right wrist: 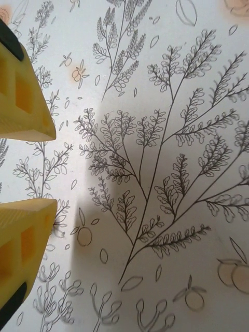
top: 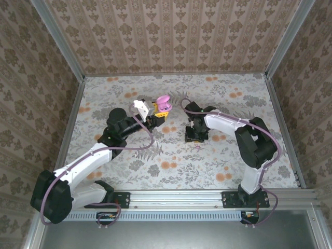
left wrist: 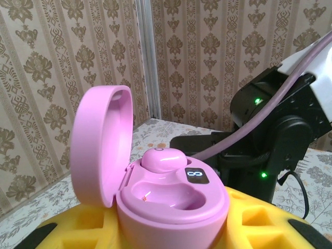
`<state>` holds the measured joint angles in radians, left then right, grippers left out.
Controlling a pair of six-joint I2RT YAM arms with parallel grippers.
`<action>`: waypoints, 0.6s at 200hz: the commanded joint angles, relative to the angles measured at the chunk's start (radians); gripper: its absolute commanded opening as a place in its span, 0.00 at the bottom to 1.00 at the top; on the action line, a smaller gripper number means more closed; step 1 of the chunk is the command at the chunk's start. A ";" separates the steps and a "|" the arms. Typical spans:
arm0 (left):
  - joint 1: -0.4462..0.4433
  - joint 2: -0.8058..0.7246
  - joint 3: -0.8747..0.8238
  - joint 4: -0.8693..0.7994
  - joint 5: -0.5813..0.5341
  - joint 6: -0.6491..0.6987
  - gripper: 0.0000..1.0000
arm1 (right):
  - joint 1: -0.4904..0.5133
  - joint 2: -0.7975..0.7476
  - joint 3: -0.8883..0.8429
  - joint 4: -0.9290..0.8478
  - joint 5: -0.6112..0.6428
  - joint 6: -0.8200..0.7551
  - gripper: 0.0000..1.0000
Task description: Insert wireless bluetooth earbuds into charging case
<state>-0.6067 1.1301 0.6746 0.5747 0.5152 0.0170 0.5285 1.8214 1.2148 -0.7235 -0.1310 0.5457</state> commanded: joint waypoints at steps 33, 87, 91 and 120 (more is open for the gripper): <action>0.005 -0.022 0.011 0.019 0.008 0.012 0.24 | -0.010 -0.005 -0.011 -0.056 0.059 0.007 0.37; 0.005 -0.020 0.009 0.020 0.007 0.011 0.23 | -0.010 0.008 -0.024 -0.075 0.085 0.018 0.37; 0.005 -0.020 0.009 0.019 0.008 0.011 0.23 | -0.009 0.011 -0.024 -0.077 0.081 0.017 0.37; 0.005 -0.015 0.013 0.020 0.007 0.011 0.23 | -0.008 0.020 -0.034 -0.062 0.052 0.017 0.37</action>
<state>-0.6067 1.1301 0.6746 0.5747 0.5152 0.0170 0.5217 1.8191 1.2007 -0.7609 -0.0753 0.5537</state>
